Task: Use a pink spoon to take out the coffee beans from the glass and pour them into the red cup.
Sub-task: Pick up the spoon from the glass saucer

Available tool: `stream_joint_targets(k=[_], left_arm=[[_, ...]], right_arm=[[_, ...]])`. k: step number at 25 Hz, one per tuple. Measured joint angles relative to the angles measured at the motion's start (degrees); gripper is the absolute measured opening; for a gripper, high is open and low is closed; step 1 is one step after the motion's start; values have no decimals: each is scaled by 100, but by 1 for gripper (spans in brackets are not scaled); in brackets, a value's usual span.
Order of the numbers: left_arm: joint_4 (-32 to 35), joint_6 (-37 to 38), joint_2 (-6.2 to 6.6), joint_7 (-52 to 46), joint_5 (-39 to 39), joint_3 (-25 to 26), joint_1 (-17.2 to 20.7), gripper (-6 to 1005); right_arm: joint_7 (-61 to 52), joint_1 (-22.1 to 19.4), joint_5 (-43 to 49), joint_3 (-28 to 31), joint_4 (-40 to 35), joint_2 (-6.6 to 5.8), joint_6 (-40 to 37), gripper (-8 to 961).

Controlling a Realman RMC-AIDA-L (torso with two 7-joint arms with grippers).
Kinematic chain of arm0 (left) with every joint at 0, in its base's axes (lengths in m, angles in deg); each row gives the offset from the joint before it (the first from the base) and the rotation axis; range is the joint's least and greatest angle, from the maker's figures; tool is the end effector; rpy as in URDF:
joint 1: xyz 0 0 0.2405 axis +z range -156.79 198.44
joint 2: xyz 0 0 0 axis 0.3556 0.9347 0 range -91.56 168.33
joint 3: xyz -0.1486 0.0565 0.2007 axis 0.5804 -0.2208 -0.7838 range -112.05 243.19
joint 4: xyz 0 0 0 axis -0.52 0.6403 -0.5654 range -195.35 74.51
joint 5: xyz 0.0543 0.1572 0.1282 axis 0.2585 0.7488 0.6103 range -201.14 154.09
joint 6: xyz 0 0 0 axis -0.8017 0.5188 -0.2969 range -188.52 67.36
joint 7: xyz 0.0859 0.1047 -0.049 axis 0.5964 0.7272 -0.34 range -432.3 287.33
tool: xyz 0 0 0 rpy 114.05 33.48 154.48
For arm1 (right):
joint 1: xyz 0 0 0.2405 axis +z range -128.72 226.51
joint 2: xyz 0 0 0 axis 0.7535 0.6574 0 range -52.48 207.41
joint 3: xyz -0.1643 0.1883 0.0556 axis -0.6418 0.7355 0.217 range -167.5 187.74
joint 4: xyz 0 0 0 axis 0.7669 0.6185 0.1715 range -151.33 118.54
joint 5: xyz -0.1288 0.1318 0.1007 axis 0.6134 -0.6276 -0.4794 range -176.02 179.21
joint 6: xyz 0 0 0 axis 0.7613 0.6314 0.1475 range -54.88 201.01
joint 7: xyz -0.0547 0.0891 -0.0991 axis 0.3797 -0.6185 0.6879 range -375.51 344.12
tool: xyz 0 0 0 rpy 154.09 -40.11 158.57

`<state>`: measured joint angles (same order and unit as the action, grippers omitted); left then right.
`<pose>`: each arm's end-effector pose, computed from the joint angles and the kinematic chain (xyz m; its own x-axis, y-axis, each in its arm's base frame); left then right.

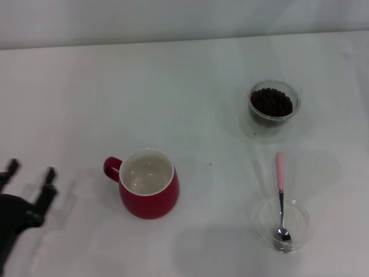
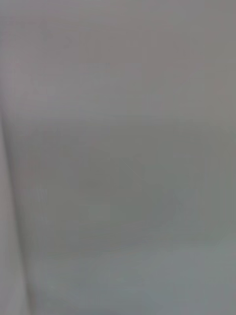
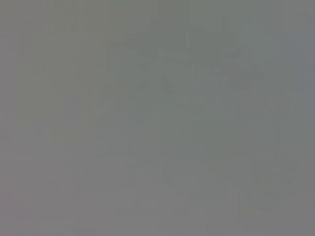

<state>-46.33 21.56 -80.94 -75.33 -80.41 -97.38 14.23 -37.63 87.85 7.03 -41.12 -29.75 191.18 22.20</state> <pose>-0.3365 0.1928 -0.0637 0.7293 -0.0099 0.6842 0.6367 -0.3565 -0.6838 0.3134 0.4400 0.1244 0.5266 0.2439 -0.8144 -0.8501 0.1504 -0.5046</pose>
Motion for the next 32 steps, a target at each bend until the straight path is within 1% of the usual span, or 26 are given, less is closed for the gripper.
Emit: stream_joint_targets(k=[4,7,9,11,14,15,16,18,21,22,24,27,30,32], left_arm=[[-110,276,10,-70,-546,1,-57,684],[-185,336,11,-425,-1147,2,-259,683],[-230,328,10,-768,-1559,1,-435,683],[-316,313,10,-992,-1899,-1,-608,683],[-454,304,-2,-1011,-2317,1,-847,683],[-483,293,-2,-977,-2389,0,-899,683],[-506,273,2,-945,-2457,1,-959,682],[-541,195,9,-911,-2603,5,-1068,682],[-618,69,11,-910,-2821,11,-1172,682],[-657,11,12,-916,-2899,24,-1200,702],[-681,-102,13,-926,-3037,72,-1241,741],[-691,-327,14,-909,-3234,139,-1305,800],[-729,-424,14,-900,-3268,142,-1372,895],[-763,-431,15,-900,-3269,142,-1412,893]], right_arm=[[-24,-77,-129,-1,11,12,15,871],[-200,-208,-92,-98,25,1,84,870],[-354,-331,-3,-321,26,-48,114,870],[-531,-477,75,-676,22,-112,126,870],[-1042,-701,135,-1217,5,-226,157,871],[-1333,-786,134,-1447,4,-293,174,871],[-1683,-878,159,-1751,3,-391,183,871],[-2572,-1060,323,-2406,0,-629,180,871],[-3897,-1185,998,-3080,3,-981,58,871],[-4364,-1198,1310,-3216,14,-1092,-27,871],[-5106,-1199,2006,-3317,35,-1256,-314,871],[-6046,-1203,2932,-3326,52,-1480,-985,871],[-6816,-1209,3701,-3317,94,-1721,-1725,871],[-7128,-1209,4099,-3312,127,-1862,-2149,870]])
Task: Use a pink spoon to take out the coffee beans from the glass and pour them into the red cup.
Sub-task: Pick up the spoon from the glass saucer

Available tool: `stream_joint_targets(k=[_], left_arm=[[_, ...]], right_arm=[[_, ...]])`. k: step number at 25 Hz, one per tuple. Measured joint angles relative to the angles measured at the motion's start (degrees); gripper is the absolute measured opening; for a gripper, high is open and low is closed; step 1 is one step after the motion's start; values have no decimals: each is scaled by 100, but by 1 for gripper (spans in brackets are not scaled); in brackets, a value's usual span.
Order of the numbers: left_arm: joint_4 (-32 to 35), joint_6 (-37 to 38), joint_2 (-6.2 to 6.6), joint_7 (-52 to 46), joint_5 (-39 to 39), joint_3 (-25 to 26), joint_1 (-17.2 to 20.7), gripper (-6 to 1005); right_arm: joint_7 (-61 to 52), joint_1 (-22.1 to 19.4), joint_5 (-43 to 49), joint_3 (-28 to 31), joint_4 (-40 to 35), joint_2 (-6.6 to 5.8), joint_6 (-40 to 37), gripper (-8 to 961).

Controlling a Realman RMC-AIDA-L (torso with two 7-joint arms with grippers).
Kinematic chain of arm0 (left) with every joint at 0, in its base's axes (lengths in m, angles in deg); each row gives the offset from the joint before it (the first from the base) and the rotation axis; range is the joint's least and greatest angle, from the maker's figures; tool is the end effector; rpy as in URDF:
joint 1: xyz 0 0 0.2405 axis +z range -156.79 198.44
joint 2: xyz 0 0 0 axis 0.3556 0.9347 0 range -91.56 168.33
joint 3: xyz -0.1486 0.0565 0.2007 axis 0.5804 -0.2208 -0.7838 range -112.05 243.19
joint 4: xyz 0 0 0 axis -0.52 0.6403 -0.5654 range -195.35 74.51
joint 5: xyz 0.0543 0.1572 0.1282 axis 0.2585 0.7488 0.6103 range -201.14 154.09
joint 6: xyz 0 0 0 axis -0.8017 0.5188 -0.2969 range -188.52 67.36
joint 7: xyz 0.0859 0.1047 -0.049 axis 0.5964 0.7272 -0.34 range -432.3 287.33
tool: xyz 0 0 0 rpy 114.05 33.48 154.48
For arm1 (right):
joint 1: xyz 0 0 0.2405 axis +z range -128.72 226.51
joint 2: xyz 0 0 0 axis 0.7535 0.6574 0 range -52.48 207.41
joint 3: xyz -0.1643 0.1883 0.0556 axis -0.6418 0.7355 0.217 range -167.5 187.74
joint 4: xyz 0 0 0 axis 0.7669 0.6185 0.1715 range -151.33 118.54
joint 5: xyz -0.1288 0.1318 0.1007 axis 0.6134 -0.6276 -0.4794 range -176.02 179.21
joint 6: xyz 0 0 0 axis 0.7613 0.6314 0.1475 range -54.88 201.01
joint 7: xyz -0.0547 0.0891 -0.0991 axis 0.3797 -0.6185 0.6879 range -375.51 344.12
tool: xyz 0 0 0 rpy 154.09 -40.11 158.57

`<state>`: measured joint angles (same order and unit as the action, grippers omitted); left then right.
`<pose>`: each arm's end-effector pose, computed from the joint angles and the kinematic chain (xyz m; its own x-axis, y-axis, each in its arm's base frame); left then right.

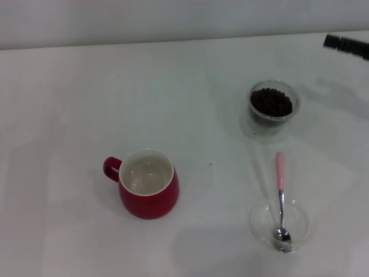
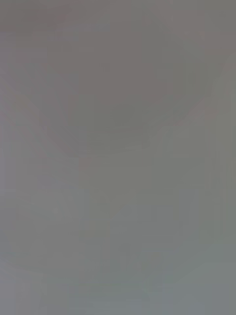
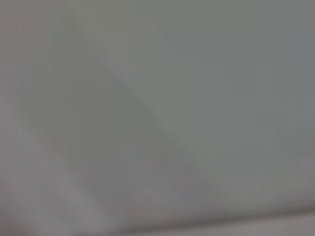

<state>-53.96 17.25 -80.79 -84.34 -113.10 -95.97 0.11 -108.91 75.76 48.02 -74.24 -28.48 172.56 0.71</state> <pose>-0.3618 0.2892 0.0151 0.6284 -0.1320 0.7666 0.7772 0.0640 -0.6260 0.3537 0.3525 0.1131 0.3120 -0.5535 -0.7722 -0.9150 -0.3938 -0.0875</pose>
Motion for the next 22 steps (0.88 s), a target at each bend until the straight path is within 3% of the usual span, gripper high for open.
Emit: stream_joint_targets(k=[4,7,11,22], left_arm=[[-59,-3,5,0,-2,-1,-87,891],[-134,-6,8,0,-4,-1,-165,892],[-144,-75,9,-1,-5,-1,-227,892],[-154,-181,5,-2,-4,0,-255,892]], right_arm=[[-341,9,829,1,20,-213,-825,870],[-435,46,1556,3,22,-269,-1513,870],[-645,16,1925,5,50,-202,-1806,870],[-978,21,2409,-49,313,111,-1223,871]])
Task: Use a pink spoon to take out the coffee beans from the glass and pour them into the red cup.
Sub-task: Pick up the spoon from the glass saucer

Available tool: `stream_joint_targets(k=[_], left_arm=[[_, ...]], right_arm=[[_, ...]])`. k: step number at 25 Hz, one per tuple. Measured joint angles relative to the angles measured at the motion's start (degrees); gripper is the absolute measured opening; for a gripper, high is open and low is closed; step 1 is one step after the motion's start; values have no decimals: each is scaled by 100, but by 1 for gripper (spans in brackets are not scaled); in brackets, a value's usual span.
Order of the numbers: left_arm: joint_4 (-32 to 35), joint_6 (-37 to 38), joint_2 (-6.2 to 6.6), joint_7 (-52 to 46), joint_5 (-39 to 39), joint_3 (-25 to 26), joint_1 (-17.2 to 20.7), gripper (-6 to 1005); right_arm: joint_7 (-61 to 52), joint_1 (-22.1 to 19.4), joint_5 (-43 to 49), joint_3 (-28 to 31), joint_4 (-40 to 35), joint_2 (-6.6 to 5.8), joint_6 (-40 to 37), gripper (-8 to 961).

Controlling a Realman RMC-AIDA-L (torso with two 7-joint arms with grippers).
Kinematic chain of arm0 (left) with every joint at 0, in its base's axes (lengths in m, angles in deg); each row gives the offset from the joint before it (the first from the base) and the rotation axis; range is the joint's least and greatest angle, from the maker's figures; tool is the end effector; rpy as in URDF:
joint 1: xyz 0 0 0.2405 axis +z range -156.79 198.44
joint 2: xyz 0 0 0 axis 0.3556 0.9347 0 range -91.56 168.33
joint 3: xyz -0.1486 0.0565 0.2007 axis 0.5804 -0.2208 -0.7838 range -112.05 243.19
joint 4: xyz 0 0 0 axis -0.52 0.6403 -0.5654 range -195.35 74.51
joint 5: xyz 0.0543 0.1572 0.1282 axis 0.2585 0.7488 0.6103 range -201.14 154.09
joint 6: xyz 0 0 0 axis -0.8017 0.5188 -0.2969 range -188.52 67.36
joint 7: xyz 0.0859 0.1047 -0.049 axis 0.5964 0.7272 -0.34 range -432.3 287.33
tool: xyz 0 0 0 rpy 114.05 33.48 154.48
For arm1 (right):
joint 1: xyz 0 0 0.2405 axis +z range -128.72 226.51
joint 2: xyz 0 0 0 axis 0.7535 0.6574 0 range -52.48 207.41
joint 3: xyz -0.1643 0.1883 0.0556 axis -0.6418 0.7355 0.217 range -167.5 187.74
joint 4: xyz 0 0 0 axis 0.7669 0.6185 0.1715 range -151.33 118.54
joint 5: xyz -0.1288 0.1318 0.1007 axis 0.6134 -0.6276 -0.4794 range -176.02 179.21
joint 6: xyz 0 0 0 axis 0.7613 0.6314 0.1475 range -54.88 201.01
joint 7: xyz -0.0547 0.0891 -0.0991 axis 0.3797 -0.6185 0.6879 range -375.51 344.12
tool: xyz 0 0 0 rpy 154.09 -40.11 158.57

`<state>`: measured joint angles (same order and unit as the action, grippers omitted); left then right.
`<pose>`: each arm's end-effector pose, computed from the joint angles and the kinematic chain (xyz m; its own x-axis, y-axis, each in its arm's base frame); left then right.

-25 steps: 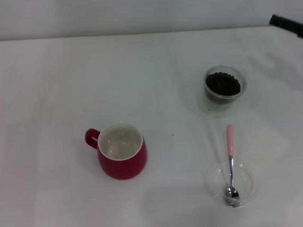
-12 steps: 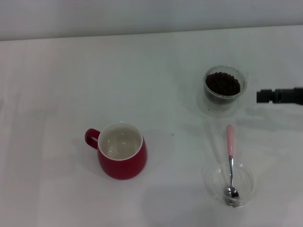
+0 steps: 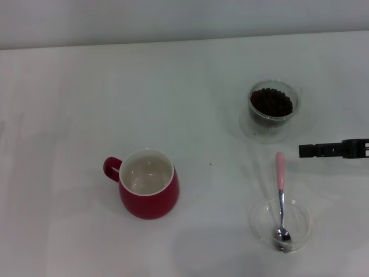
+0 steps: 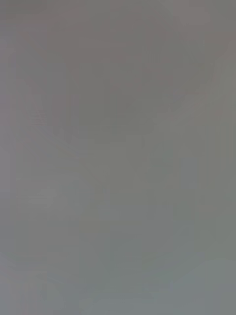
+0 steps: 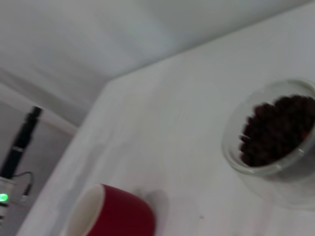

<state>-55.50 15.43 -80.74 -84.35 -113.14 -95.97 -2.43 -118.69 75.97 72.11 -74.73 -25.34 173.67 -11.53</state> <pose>-0.3565 0.3051 0.0178 0.6444 -0.1295 0.7537 0.7632 0.0465 -0.6445 0.3606 0.2896 0.0632 0.2984 -0.8588 -0.4165 -0.9228 -0.3711 0.1041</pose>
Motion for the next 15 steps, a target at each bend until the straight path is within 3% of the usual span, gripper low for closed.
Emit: stream_joint_targets(k=[9,15], left_arm=[[7,-1,-6,0,-2,0,-41,892],[35,0,-14,0,-4,0,-106,891]], right_arm=[[-207,37,45,-6,-4,260,482,870],[-948,25,97,-42,5,314,677,870]])
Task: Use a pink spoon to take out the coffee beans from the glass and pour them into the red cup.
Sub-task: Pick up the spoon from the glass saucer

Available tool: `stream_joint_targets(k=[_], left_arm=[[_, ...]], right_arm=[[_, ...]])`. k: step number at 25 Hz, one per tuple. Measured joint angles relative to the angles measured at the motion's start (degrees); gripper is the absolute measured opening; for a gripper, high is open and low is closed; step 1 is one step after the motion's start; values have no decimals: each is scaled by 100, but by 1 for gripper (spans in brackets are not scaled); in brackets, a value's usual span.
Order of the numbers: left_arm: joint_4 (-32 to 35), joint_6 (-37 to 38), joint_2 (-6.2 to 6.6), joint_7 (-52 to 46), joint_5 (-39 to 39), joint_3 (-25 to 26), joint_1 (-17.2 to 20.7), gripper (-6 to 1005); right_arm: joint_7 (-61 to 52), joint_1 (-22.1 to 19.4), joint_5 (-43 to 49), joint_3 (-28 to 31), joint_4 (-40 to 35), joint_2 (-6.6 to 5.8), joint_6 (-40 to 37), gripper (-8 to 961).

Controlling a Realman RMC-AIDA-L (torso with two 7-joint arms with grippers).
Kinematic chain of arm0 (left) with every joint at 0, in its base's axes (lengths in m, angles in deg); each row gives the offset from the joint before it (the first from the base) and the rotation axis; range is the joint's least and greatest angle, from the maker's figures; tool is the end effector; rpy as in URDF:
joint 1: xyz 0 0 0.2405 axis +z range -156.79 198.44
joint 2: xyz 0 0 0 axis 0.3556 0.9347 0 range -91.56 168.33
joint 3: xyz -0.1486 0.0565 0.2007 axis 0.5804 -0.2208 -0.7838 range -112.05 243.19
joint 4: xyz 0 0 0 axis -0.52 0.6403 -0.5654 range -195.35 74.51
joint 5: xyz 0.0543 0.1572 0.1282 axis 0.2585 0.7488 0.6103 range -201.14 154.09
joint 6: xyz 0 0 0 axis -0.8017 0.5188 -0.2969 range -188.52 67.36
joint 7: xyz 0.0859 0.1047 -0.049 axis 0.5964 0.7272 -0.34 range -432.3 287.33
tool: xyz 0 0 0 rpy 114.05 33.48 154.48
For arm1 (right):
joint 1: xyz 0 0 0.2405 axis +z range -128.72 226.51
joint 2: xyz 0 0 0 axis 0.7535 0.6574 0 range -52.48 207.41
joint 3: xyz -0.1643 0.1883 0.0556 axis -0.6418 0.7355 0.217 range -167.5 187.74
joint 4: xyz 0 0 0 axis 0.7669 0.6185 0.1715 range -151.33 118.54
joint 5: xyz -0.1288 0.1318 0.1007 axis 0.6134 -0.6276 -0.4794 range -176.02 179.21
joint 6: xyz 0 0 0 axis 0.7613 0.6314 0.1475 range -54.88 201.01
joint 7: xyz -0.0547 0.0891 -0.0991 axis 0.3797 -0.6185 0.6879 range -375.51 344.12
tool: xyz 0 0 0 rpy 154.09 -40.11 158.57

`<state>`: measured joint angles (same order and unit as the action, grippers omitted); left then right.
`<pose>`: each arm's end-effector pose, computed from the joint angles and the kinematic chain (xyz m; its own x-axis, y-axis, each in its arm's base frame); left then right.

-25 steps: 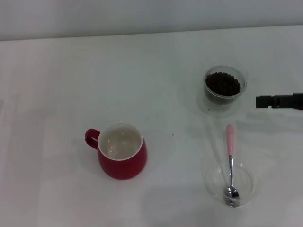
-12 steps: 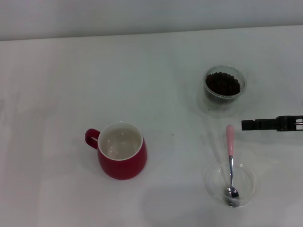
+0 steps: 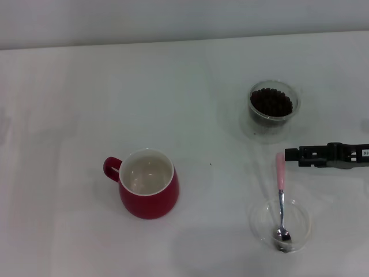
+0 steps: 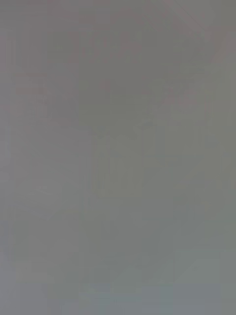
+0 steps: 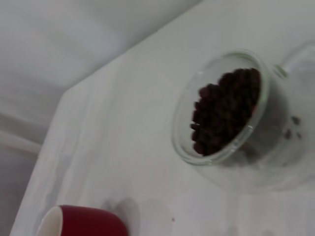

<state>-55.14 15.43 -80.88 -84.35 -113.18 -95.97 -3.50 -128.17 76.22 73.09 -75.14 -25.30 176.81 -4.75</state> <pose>-0.3494 0.3116 0.0155 0.6354 -0.1408 0.7593 0.7693 0.0299 -0.6382 0.3661 0.2928 0.0368 0.1248 -0.9087 -0.3983 -0.9760 -0.1847 0.1157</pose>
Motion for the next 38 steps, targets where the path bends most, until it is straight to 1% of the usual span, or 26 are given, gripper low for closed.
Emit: stream_joint_targets(k=[6,16,22,27,38], left_arm=[[-13,-49,0,0,1,0,-29,891],[-26,-135,7,0,1,0,-144,892],[-39,-143,18,0,1,0,-168,892],[-81,-221,18,0,1,0,-194,892],[-169,-281,18,0,1,0,-196,891]], right_arm=[[-269,-10,70,-23,3,30,55,871],[-285,34,155,-26,-45,238,98,840],[-282,164,170,-25,-58,349,255,813],[-274,228,230,-26,-41,386,281,791],[-267,240,235,-21,-53,403,293,742]])
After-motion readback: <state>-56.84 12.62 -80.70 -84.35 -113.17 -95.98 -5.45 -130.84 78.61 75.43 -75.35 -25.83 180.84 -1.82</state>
